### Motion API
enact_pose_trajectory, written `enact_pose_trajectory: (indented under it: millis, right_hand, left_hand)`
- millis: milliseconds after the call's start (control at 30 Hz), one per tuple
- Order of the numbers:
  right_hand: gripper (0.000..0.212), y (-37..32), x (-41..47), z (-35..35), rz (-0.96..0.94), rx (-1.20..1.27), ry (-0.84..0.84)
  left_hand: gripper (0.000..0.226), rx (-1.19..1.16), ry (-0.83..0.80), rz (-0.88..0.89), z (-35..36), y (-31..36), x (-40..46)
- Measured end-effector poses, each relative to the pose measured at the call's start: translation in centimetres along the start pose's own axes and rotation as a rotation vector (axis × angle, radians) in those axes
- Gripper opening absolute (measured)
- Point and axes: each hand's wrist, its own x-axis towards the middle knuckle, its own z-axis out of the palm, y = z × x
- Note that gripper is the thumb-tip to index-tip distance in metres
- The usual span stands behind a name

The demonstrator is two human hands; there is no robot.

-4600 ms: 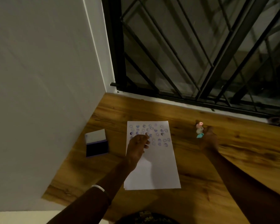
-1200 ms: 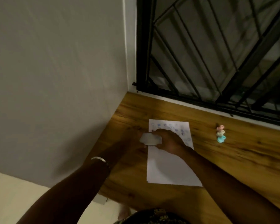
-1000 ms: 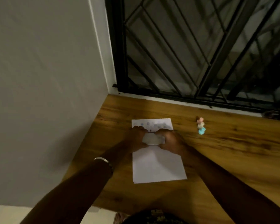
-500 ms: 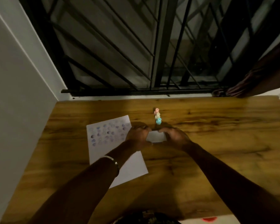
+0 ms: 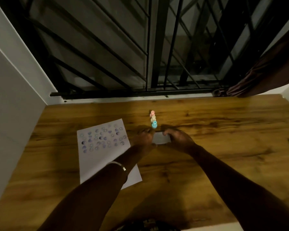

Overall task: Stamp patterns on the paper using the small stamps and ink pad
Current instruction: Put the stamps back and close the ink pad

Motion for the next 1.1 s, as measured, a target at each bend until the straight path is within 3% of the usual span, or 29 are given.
enact_pose_trajectory:
  millis: [200, 400, 467, 567, 633, 767, 900, 1000, 1100]
  right_hand:
    - [0.051, -0.6, 0.6, 0.3, 0.032, 0.037, -0.018]
    - [0.059, -1.3, 0.2, 0.5, 0.024, -0.012, 0.046]
    - [0.053, -2.1, -0.1, 0.5, 0.072, -0.012, 0.117]
    - [0.033, -3.8, 0.0, 0.9, 0.114, -0.007, 0.333]
    - [0.021, -5.6, 0.3, 1.4, 0.08, 0.065, 0.366]
    - [0.019, -10.8, 1.3, 4.0, 0.05, 0.178, 0.303]
    - [0.024, -15.6, 3.1, 7.2, 0.126, 0.222, 0.278]
    - [0.035, -18.0, 4.2, 8.5, 0.257, 0.158, 0.206]
    - [0.046, -19.2, 4.8, 9.4, 0.359, 0.092, 0.188]
  left_hand:
    - [0.071, -0.06, -0.001, -0.039, 0.2, -0.2, 0.1]
    - [0.088, -0.074, 0.031, -0.054, 0.6, -0.8, -0.2]
    - [0.094, -0.124, 0.06, -0.057, 0.2, -1.5, -1.0]
    - [0.072, -0.15, 0.187, -0.071, -0.6, -3.8, -3.1]
    - [0.052, -0.135, 0.352, -0.091, -0.9, -5.9, -4.8]
    - [0.035, -0.238, 0.649, -0.386, -1.7, -10.3, -7.7]
    - [0.04, -0.335, 0.754, -0.726, -2.5, -13.8, -10.1]
    - [0.053, -0.45, 0.597, -0.948, -3.1, -15.6, -11.4]
    - [0.063, -0.537, 0.421, -1.009, -3.4, -16.8, -11.5]
